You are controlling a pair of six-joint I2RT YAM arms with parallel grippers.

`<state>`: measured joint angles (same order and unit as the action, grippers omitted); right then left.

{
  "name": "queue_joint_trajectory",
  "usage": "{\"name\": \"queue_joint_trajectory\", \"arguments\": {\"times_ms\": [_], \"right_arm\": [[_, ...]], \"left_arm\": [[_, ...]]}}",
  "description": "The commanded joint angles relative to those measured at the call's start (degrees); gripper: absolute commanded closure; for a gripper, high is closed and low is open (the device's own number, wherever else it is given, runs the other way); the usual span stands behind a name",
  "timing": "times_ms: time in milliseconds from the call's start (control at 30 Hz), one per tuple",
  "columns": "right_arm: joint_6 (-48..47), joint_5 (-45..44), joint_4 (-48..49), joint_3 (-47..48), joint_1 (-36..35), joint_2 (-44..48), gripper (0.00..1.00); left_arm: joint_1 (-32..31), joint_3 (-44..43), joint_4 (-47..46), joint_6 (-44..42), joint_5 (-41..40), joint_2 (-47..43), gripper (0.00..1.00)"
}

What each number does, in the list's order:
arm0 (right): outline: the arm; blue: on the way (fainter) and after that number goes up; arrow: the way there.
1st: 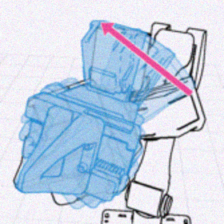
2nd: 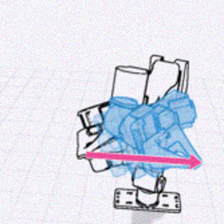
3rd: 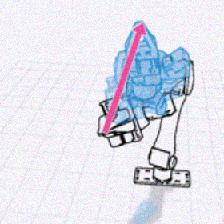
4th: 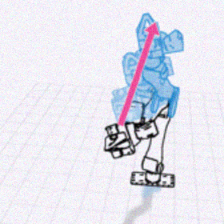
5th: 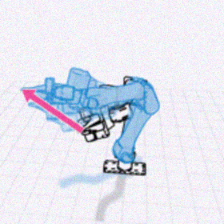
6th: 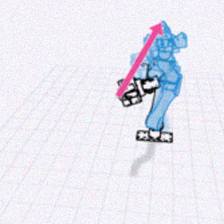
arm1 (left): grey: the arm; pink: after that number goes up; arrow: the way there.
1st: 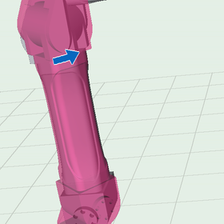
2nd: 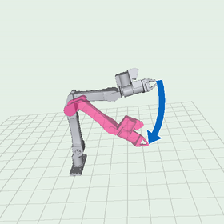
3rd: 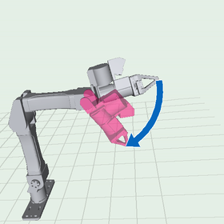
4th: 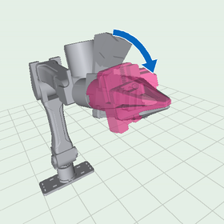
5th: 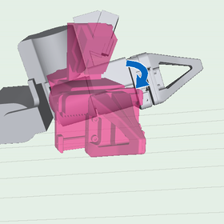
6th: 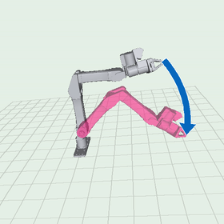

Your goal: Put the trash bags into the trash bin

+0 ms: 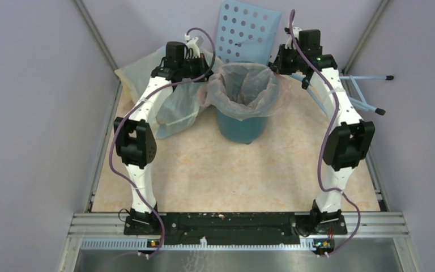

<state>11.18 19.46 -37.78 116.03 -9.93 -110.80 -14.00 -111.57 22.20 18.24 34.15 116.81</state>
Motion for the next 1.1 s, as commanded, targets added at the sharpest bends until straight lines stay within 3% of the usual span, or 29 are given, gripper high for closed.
{"name": "queue_joint_trajectory", "arguments": {"times_ms": [0,433,633,933,1067], "right_arm": [[1.74,1.18,-0.3,-0.52,0.88,-1.61,1.0],[6.53,4.03,6.81,-12.85,0.77,3.29,1.0],[6.27,-2.51,4.56,-12.78,1.24,7.3,0.99],[7.11,-5.9,1.0,-16.61,3.69,15.43,0.64],[7.65,-13.0,-0.7,-20.42,3.86,20.34,0.45]], "left_arm": [[0.98,-2.02,0.48,2.61,4.91,2.72,1.0],[0.99,0.54,-0.01,7.52,9.52,3.1,1.0],[0.65,8.03,-3.66,8.57,9.17,-2.16,1.0],[-3.23,19.98,-10.47,11.39,7.5,-10.32,1.0],[-3.45,22.66,-10.45,10.61,6.46,-12.78,1.0]]}}
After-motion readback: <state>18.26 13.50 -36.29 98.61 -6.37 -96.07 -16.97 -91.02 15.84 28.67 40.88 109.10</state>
